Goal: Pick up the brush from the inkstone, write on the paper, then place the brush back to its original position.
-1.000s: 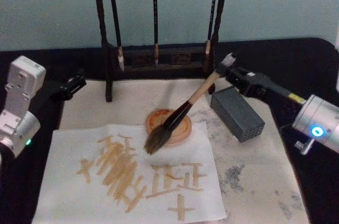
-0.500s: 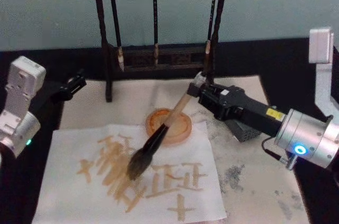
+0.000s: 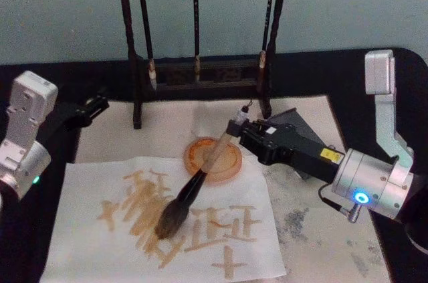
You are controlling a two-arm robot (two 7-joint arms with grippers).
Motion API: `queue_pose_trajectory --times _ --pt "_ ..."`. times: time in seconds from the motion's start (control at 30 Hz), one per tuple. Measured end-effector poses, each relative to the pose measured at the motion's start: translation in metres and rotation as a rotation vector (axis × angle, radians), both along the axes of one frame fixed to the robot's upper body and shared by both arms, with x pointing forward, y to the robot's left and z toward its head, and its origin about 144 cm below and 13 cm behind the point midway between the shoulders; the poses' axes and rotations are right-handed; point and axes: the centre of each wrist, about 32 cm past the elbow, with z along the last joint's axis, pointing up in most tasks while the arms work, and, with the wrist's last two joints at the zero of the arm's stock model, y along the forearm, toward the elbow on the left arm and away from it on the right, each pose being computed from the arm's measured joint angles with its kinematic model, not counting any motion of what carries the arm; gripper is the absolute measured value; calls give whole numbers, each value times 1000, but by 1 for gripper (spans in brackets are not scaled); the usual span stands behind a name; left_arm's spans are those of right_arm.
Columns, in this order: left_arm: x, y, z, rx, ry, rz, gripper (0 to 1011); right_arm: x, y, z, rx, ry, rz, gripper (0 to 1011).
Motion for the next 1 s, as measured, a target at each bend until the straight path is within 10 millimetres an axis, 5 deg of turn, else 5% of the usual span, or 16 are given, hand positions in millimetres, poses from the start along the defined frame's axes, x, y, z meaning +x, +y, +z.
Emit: queue_pose_trajectory --times 1.0 --pt "0 0 0 0 0 0 1002 -19 -55 2 13 17 -115 176"
